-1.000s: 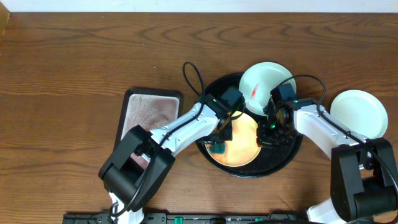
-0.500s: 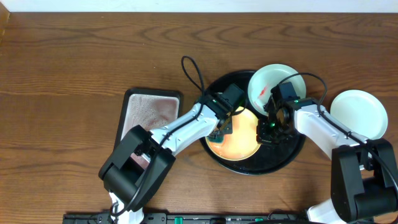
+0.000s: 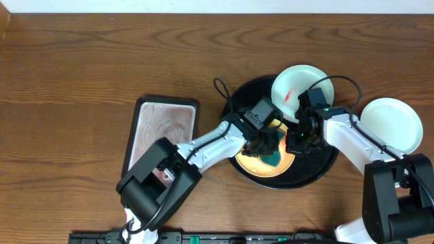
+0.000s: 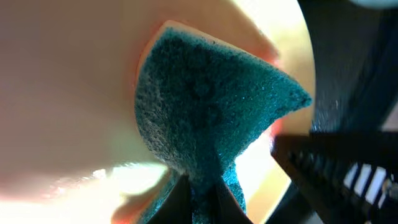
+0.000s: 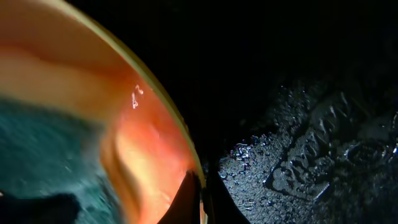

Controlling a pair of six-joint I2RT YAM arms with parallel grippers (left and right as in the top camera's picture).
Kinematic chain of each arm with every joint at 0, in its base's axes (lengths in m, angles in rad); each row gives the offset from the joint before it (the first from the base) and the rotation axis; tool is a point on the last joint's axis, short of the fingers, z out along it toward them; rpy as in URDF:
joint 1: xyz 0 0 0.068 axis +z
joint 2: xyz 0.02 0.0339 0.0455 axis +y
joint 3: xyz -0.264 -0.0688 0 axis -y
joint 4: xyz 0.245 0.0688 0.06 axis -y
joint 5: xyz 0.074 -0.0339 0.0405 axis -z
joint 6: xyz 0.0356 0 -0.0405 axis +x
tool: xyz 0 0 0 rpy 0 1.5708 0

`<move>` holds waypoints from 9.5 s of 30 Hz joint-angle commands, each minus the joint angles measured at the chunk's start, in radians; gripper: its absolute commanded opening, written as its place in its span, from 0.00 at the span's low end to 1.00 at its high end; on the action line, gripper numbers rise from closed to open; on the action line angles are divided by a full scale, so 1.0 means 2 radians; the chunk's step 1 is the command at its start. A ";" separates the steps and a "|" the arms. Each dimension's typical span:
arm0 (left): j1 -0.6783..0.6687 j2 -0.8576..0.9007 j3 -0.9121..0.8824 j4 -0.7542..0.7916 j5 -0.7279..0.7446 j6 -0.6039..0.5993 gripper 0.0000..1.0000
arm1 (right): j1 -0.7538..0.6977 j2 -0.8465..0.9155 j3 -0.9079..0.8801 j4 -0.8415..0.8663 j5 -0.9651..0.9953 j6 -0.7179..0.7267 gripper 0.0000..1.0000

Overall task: Clean dirty plates on tray and stack at the side
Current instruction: 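Scrub the yellow plate with the sponge while right gripper holds its edge, then return the sponge to the soapy tray with the left gripper, then tilt the yellow plate up on its edge with the right gripper, then lift the yellow plate and set it on the table at right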

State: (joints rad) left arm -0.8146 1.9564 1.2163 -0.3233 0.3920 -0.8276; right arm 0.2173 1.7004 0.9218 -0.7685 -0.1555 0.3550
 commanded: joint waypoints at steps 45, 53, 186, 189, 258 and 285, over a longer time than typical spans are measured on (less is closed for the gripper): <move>0.310 -0.209 -0.049 -0.305 -0.196 0.198 0.08 | -0.003 0.008 -0.027 0.059 -0.014 -0.003 0.01; 0.344 -0.214 -0.086 -0.278 -0.186 0.208 0.45 | -0.003 -0.035 -0.024 0.055 0.001 -0.019 0.01; 0.344 -0.388 -0.062 -0.311 -0.162 0.221 0.84 | 0.458 -0.291 0.043 -0.023 0.736 -0.230 0.01; 0.344 -0.388 -0.062 -0.311 -0.162 0.221 0.84 | 0.458 -0.291 0.043 -0.023 0.736 -0.230 0.01; 0.344 -0.388 -0.062 -0.311 -0.162 0.221 0.84 | -0.237 -0.247 0.043 0.016 0.036 -0.010 0.01; 0.344 -0.388 -0.062 -0.311 -0.162 0.221 0.84 | -0.420 -0.108 0.044 0.117 -0.148 -0.093 0.57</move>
State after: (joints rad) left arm -0.1314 1.1778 1.0721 -0.9424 0.0727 -0.3916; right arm -0.7532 1.5944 0.9939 -0.5167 -0.3473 0.2703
